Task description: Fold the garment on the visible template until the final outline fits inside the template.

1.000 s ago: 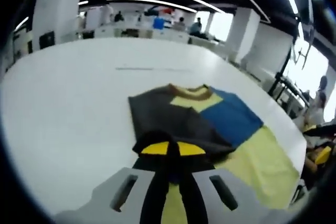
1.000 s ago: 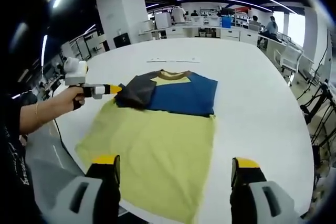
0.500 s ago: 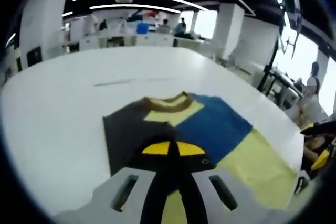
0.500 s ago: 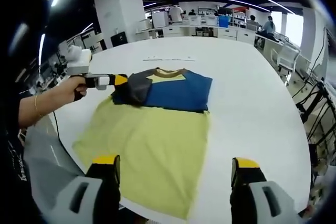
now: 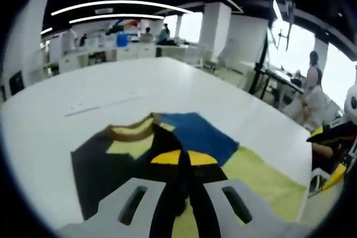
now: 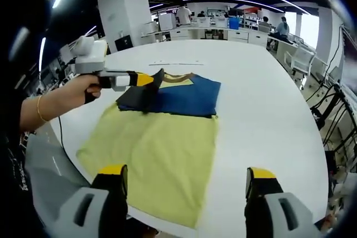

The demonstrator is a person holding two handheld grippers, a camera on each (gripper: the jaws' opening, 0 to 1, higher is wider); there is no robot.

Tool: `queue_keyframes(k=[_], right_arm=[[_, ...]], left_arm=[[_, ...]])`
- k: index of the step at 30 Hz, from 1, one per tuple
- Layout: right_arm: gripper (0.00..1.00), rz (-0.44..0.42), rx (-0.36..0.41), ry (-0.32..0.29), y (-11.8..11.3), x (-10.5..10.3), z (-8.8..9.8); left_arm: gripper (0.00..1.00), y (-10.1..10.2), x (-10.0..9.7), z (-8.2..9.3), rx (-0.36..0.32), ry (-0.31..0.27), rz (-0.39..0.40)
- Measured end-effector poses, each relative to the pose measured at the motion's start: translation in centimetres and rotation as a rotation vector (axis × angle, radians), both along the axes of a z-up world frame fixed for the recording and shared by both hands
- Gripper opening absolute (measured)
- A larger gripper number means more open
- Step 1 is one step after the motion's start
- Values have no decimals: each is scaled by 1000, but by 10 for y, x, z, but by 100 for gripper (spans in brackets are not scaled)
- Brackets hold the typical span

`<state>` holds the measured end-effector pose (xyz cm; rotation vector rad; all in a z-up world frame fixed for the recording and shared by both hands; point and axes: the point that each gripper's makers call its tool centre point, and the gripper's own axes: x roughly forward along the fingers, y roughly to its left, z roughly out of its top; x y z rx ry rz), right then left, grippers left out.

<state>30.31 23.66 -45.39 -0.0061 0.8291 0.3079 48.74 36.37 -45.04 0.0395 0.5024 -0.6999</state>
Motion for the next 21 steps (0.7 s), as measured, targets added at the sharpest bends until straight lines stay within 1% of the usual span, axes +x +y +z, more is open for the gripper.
queue_keyframes(k=[5,7,12,17,21], right_arm=[[88,5,1,0,-1,-1,1],[89,15,2,-10,0,0,3],[91,53,15,-54,8,3,16],[93,77,22,-78,12,6,24],[94,91,29,-80,13,5,25]], left_arm=[[0,-21,-2,1,4,-10,-47],[0,-27,-2,3,0,-15,-59],[0,-45,-4,5,0,-18,-96],[0,-61,-8,8,-11,-17,-126],[0,-77,-8,12,-32,-20,-152]])
